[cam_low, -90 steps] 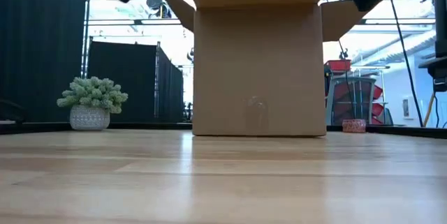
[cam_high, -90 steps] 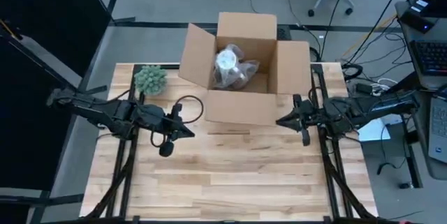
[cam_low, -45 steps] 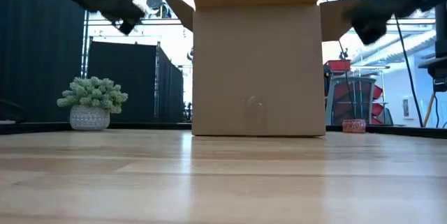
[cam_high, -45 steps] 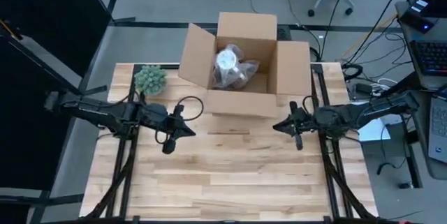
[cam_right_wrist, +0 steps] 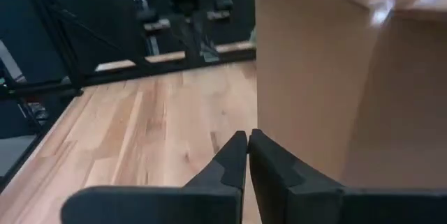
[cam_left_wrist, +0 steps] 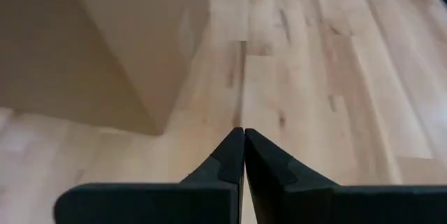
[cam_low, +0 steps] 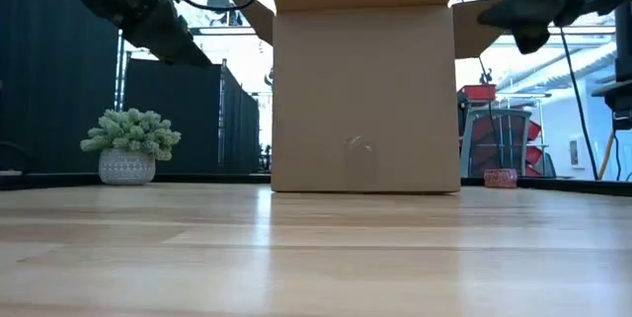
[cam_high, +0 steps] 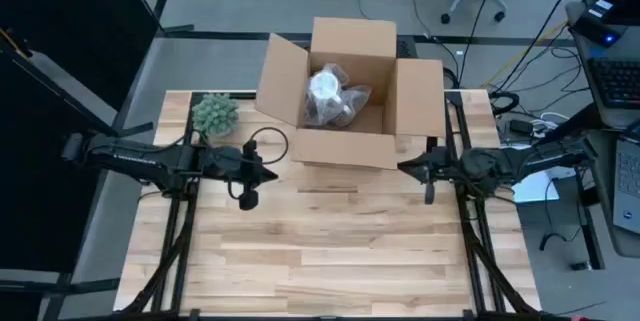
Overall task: Wrap mug
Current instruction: Return to Home Position
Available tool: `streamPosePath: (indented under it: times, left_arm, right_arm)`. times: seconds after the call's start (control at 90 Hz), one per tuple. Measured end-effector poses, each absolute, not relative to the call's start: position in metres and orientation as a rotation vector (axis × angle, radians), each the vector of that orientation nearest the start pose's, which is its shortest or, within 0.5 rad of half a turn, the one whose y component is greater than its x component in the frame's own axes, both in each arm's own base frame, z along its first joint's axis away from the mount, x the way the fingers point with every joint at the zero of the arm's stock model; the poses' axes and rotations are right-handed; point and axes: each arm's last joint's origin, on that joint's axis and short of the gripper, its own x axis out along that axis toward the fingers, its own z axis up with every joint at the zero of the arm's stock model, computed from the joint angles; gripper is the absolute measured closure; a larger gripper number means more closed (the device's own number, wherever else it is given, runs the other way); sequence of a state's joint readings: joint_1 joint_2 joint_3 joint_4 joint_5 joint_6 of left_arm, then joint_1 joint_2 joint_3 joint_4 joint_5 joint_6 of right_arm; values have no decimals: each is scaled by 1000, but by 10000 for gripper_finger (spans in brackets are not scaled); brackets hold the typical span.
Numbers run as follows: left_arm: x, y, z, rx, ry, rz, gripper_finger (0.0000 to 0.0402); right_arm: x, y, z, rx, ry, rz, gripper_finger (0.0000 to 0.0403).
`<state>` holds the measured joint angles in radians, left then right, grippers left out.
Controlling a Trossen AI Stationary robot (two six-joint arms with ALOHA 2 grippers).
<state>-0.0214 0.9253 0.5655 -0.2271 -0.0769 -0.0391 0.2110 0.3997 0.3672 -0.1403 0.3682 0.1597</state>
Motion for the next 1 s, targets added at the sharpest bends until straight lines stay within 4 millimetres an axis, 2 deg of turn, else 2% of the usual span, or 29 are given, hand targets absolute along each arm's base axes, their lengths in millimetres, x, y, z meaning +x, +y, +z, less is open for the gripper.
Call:
streamPosePath:
  times: [0.2,0.356,0.533,0.644,0.778,1.0]
  left_arm:
    - [194,7,234,-33,547,-73,402]
    - [193,15,230,-43,545,-76,402]
    - [185,19,213,-77,498,-50,402]
    - [175,19,200,-116,447,-50,402]
    - [162,18,193,-147,389,-70,402]
    - [138,14,193,-148,299,-70,402]
  right_arm:
    - [107,10,240,63,119,-179,401]
    - [108,10,217,44,124,-185,401]
    - [108,11,186,20,2,-88,401]
    - [107,9,174,7,-53,-85,401]
    - [105,4,170,-2,-13,-133,401]
    - [101,-2,168,-22,8,-176,401]
